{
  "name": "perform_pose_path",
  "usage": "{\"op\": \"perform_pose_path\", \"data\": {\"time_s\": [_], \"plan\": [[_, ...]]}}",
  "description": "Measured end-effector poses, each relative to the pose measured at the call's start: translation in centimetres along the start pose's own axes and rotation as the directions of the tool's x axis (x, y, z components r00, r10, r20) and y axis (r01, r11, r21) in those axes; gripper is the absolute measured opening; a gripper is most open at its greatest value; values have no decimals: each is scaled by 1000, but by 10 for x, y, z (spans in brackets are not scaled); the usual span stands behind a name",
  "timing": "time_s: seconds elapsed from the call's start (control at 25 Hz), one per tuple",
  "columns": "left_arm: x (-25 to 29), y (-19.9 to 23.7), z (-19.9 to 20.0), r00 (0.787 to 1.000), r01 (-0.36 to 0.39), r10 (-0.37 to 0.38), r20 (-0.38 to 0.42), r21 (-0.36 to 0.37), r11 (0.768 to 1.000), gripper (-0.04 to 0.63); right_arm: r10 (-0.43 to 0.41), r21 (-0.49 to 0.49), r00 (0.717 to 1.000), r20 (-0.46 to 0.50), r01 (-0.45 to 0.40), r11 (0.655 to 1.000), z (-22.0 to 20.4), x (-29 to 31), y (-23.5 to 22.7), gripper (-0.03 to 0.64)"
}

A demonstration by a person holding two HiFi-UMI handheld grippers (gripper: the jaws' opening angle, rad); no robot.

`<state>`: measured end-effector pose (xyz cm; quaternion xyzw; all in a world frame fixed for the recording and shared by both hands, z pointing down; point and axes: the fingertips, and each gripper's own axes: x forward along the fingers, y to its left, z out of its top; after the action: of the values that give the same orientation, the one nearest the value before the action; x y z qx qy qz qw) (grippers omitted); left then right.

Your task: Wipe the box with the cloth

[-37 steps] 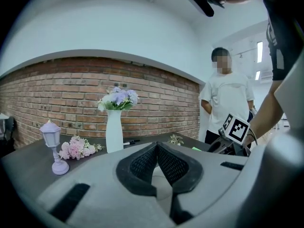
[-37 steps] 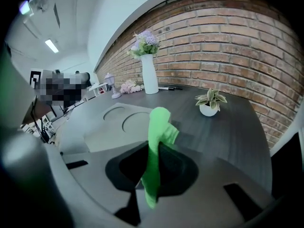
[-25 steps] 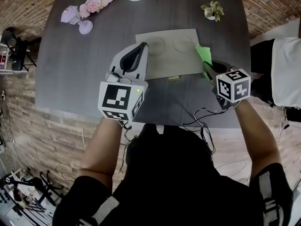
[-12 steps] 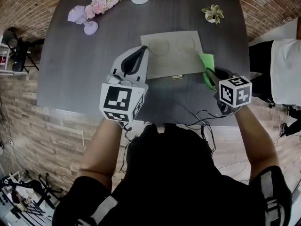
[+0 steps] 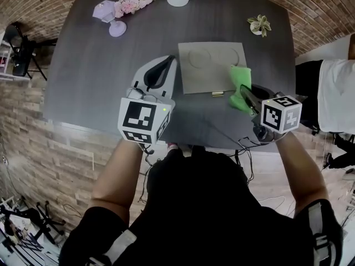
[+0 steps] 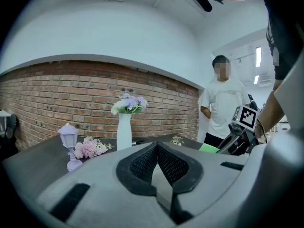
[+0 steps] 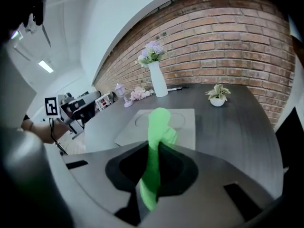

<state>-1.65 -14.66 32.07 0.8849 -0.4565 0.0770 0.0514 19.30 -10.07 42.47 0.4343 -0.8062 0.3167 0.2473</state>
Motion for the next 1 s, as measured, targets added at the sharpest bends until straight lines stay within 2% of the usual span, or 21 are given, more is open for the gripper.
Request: {"op": "perform_pose_path", "data": {"time_s": [0.24,0.4,0.68,1.0], "plan": [[-18,30,-5,999,-49,49,6,-24,998,9,149,33,989,24,-150,988,50,44,66,38],[-32,54,-10,996,-89,89,4,-34,995,9,198,15,980,18,-198,980,80,84,101,38],[-48,91,-14,990,-143,144,11,-44,989,9,165,-30,986,-23,-165,986,110,144,117,38],[-51,120,-20,985,-171,171,2,-58,984,9,120,21,991,-56,-119,993,117,171,100,38]]}}
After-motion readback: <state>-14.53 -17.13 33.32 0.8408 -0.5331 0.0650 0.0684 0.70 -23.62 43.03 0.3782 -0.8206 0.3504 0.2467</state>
